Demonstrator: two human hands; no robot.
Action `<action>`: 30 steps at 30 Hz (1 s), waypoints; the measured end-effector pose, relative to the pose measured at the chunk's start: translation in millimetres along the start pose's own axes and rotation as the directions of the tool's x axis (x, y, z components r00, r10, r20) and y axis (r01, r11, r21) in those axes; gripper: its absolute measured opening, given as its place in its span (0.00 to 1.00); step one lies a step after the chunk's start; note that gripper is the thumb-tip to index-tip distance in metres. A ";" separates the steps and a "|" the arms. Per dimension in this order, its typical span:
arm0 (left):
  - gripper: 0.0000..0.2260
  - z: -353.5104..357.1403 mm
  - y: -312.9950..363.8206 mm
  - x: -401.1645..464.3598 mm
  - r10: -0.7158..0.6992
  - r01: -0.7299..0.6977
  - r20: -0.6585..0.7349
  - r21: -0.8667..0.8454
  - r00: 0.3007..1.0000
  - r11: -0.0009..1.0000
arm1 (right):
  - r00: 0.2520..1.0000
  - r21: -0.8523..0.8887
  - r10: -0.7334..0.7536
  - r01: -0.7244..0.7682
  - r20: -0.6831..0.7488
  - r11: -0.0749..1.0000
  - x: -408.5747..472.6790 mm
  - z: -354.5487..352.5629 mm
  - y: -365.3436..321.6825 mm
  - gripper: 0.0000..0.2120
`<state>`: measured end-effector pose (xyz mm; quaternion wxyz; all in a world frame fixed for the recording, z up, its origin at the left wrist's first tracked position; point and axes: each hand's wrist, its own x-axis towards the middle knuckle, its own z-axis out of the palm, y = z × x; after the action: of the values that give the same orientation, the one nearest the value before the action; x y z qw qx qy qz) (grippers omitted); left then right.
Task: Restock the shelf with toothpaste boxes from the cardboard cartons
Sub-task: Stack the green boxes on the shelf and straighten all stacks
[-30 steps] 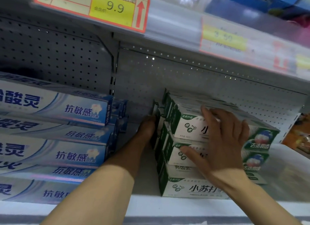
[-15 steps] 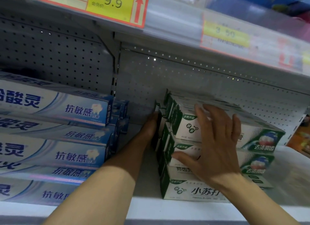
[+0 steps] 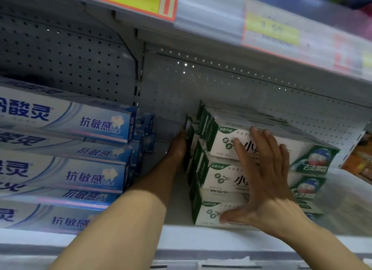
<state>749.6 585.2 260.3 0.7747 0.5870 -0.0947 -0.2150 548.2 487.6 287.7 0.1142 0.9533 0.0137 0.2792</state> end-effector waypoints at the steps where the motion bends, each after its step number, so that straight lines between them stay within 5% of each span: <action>1: 0.25 0.0 0.5 0.3 -0.001 0.001 0.005 0.011 1.000 1.000 | 1.000 0.004 0.003 -0.003 0.001 1.000 1.5 0.2 -0.3 0.72; 8: 0.27 -12.2 3.7 0.6 -0.008 0.015 -0.070 0.097 0.998 0.995 | 1.000 0.026 0.009 -0.009 -0.002 1.000 1.6 -0.9 -2.0 0.71; 17: 0.32 -4.0 5.5 4.9 -0.009 0.008 -0.095 -0.006 0.995 1.000 | 1.000 0.011 0.024 -0.024 -0.009 1.000 4.7 -6.9 -0.5 0.65; 24: 0.23 -6.0 14.1 -27.1 0.040 -0.036 -0.041 0.093 0.998 0.995 | 1.000 0.046 0.009 -0.009 -0.016 0.999 -0.7 -11.1 -3.1 0.64; 30: 0.19 -0.6 27.8 -70.4 0.090 -0.087 -0.013 0.165 0.996 0.982 | 0.990 0.080 0.097 -0.089 -0.103 0.993 -14.6 -29.8 -11.2 0.45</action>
<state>693.4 623.1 293.9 0.7335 0.6462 -0.1301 -0.1659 520.4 503.4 301.9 0.0640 0.9402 -0.0143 0.3341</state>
